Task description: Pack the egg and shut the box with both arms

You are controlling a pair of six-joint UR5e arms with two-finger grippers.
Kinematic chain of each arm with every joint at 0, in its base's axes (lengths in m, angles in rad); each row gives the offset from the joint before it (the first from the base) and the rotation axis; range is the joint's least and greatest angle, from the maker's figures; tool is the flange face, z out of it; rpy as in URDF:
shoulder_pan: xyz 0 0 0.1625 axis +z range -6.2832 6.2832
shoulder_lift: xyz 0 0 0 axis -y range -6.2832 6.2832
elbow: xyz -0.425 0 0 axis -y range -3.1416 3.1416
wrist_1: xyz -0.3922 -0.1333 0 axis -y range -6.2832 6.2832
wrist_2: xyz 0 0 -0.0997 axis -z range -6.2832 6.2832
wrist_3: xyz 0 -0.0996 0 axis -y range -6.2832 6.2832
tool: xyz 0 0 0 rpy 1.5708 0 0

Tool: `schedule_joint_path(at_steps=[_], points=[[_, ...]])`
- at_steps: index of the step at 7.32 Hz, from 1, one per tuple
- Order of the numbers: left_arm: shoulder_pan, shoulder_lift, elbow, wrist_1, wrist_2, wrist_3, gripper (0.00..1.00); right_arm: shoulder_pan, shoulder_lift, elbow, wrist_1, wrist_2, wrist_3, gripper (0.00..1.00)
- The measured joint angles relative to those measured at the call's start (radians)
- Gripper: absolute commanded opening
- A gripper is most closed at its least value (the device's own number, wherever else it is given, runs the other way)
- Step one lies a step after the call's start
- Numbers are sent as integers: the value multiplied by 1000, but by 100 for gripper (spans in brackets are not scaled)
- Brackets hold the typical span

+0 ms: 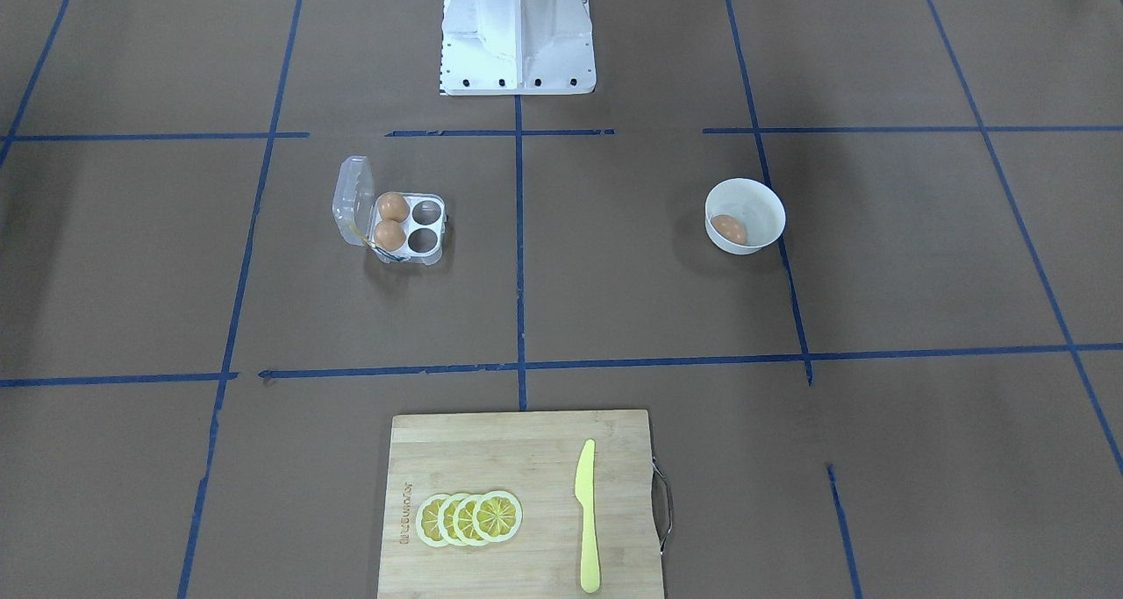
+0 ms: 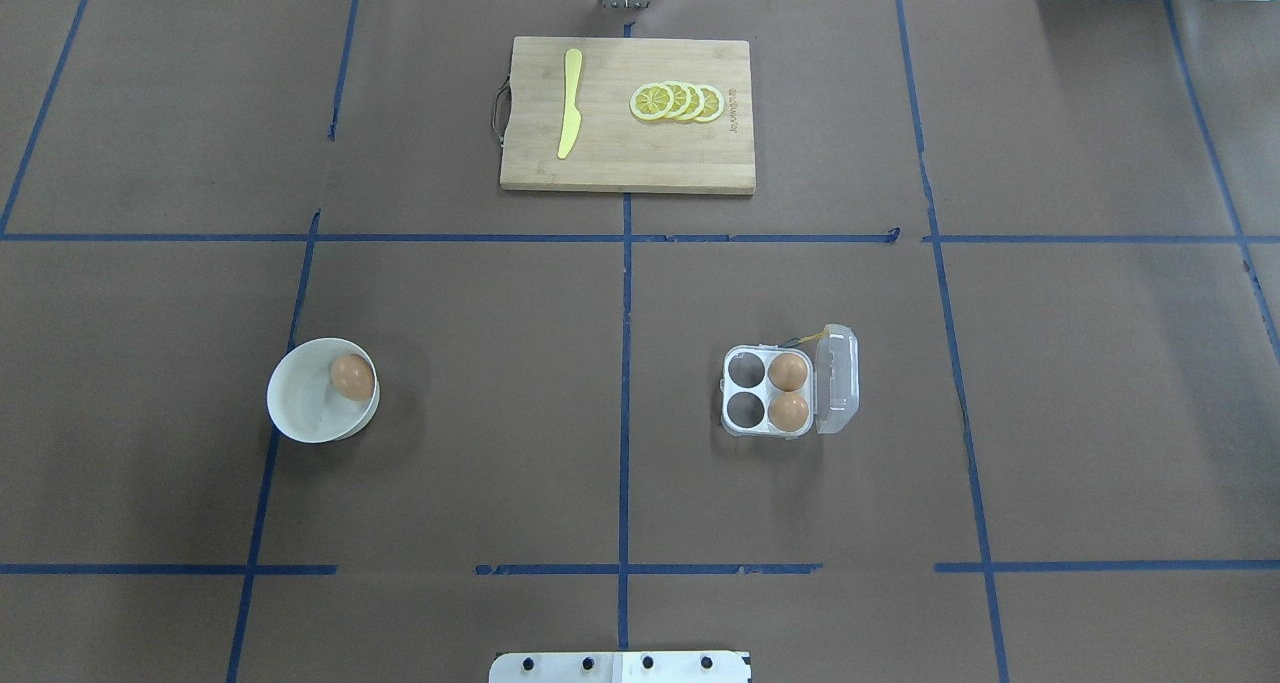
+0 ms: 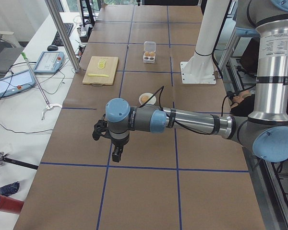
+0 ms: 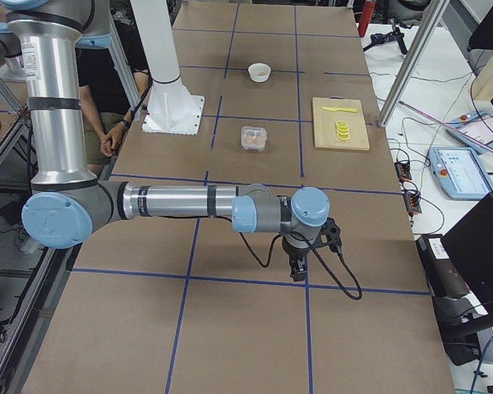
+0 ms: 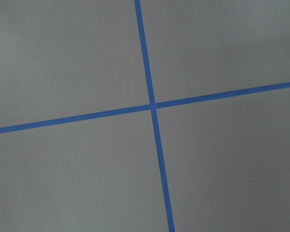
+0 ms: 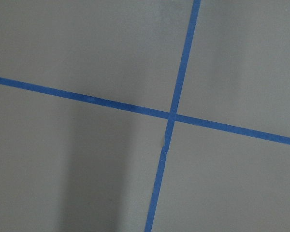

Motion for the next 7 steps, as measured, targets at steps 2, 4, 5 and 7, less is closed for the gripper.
schedule_joint_path(at_steps=[2,4,5,7], points=[[31,6,21,-108,-68,2,100,-5,-1,-2,1,1,2,100],[146,5,58,-227,-177,-40,100,-9,-1,-3,1,1,3,100],[226,-1,55,-304,-193,-166,100,-13,-1,-3,1,1,4,100],[417,-14,42,-592,-186,-626,100,-21,-1,-6,1,1,4,100]])
